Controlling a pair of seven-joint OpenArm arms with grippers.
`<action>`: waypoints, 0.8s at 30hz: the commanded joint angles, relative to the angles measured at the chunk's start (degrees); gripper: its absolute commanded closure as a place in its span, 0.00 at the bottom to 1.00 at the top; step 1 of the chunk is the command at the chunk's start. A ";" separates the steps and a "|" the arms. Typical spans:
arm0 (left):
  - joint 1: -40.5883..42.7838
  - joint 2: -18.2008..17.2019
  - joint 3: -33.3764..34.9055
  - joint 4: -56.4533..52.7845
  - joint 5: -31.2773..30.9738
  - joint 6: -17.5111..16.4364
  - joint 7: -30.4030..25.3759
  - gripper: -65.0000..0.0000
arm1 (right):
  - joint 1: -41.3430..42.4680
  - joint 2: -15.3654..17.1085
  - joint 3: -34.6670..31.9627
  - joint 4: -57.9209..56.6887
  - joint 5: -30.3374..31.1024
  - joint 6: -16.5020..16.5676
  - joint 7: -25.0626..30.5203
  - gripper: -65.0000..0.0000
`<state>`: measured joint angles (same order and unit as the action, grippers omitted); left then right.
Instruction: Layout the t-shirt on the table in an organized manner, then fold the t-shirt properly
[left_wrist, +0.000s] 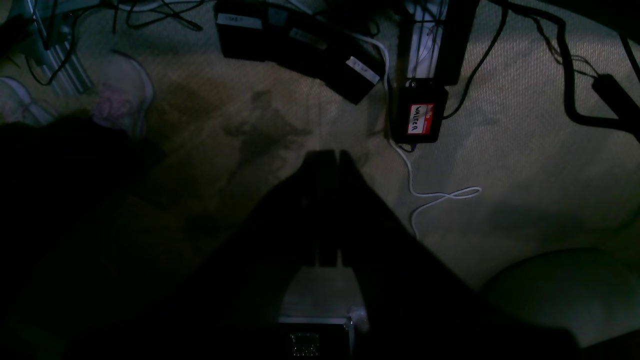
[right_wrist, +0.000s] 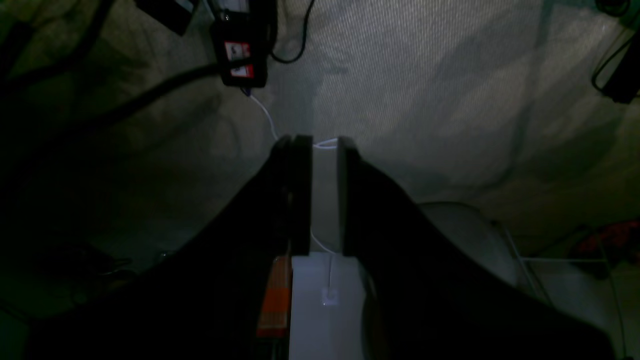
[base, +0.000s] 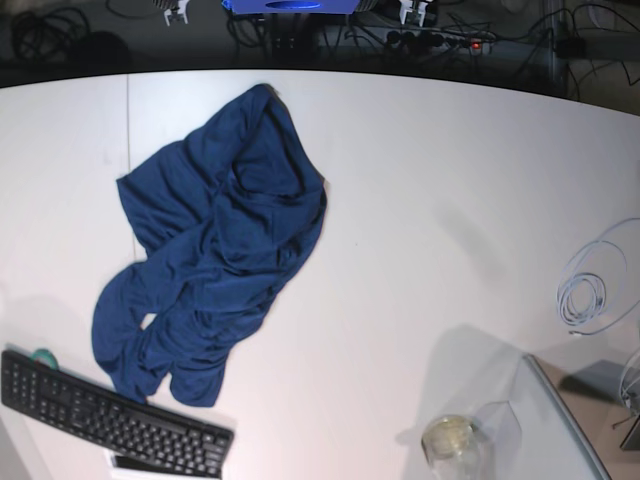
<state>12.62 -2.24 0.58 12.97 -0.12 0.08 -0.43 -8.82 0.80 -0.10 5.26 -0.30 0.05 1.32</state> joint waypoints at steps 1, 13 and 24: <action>1.14 -0.18 0.08 0.35 -0.01 0.32 0.03 1.00 | -0.46 0.13 0.05 -0.03 -0.19 0.34 -0.14 0.89; 1.84 -0.27 -0.01 0.79 -0.10 0.32 -0.06 1.00 | -0.54 0.13 -0.03 -0.03 -0.28 0.34 -0.22 0.99; 3.69 -0.27 0.08 2.81 0.34 0.32 -0.15 1.00 | -1.86 0.13 0.14 -0.03 -0.28 0.17 -0.49 0.99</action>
<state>15.29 -2.26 0.58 15.94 -0.05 0.16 -0.71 -10.11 0.78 -0.10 5.26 -0.45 0.05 1.19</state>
